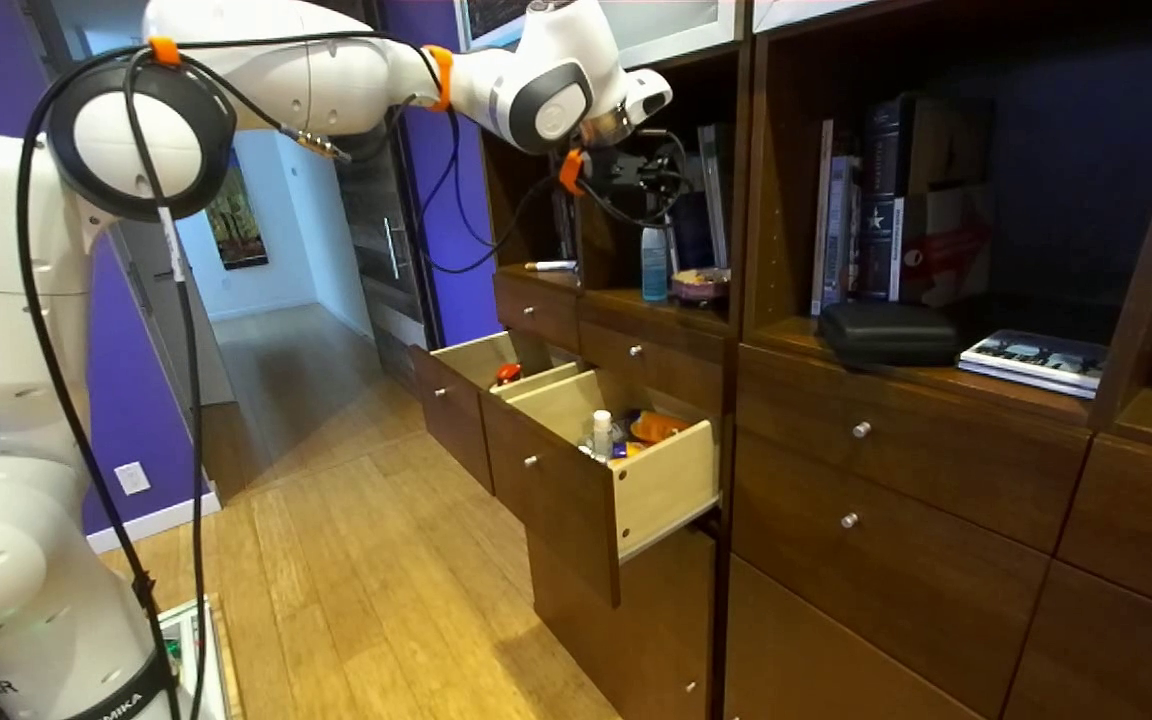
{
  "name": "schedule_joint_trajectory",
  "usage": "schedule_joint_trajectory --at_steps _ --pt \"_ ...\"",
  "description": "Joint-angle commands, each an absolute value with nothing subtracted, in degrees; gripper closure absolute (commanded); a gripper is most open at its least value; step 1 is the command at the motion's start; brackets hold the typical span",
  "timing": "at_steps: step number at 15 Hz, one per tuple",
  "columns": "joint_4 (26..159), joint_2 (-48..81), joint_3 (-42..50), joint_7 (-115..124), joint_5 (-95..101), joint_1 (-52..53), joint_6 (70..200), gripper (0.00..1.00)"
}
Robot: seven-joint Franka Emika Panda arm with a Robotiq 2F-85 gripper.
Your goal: Remove the white bottle from the second open drawer from the left and put it in the second shelf from the left
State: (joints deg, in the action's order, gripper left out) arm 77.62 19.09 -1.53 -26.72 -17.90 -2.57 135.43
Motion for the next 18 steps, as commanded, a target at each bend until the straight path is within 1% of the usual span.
schedule_joint_trajectory --at_steps 1,7,9,10,11,12,13,18 --pt "79.5 17.53 -1.27 -25.91 -18.32 -2.97 133.8 0.0" --pt "82.87 15.96 0.11 -23.81 -16.49 -2.47 129.88 0.0" --pt "83.31 16.06 -1.21 -22.83 -15.51 -3.74 128.31 0.0" --pt "83.6 16.11 -1.22 -22.62 -15.52 -3.8 127.69 0.06" --pt "83.71 16.29 -1.19 -22.55 -15.32 -3.8 127.3 0.26" --pt "83.76 16.57 -1.31 -22.72 -15.6 -3.91 126.85 0.31" --pt "83.81 16.87 -1.42 -22.97 -15.88 -4.01 126.68 0.31" --pt "83.59 18.64 -1.68 -23.53 -16.16 -4.37 127.56 0.67"
